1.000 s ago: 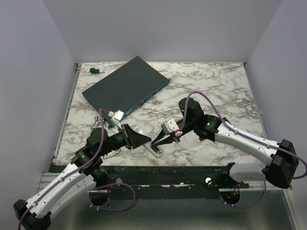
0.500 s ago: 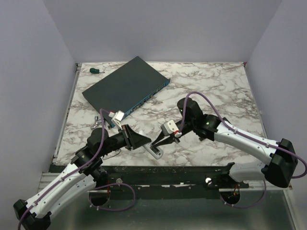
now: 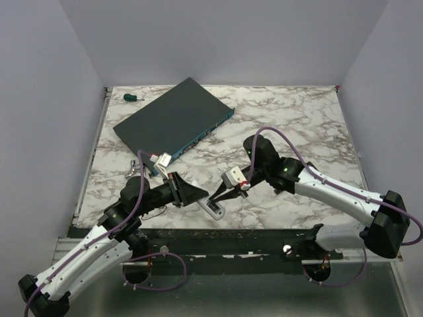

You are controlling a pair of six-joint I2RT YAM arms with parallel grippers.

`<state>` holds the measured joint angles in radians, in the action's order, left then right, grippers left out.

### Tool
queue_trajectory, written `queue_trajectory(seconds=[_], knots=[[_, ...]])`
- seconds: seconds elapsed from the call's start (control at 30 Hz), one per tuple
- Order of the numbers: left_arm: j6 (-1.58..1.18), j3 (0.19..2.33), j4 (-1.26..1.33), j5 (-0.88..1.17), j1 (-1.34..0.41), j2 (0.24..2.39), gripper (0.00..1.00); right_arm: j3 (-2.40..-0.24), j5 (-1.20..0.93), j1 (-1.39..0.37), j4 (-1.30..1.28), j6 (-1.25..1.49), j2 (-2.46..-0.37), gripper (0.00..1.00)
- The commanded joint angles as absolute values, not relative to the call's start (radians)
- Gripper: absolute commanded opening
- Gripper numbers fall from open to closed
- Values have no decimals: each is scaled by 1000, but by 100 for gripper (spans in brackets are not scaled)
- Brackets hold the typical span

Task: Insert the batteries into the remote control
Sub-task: Load the battery into the remote control.

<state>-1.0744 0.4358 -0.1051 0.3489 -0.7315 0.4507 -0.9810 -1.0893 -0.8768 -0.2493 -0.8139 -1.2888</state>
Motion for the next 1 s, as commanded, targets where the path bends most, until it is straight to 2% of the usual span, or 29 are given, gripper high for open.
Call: queue_trajectory(seconds=[0.0,0.57,0.97], knots=[[-1106,491,-32,321,-733,431,0,-989,-1052,-875,-359,-825,-1309,15],[-1118,479,-29,311,-733,424,0,-956,-1008,-876,-334,-799,-1299,13],[-1122,473,-28,311,-734,424,0,-829,-927,-876,-111,-678,-1188,22]])
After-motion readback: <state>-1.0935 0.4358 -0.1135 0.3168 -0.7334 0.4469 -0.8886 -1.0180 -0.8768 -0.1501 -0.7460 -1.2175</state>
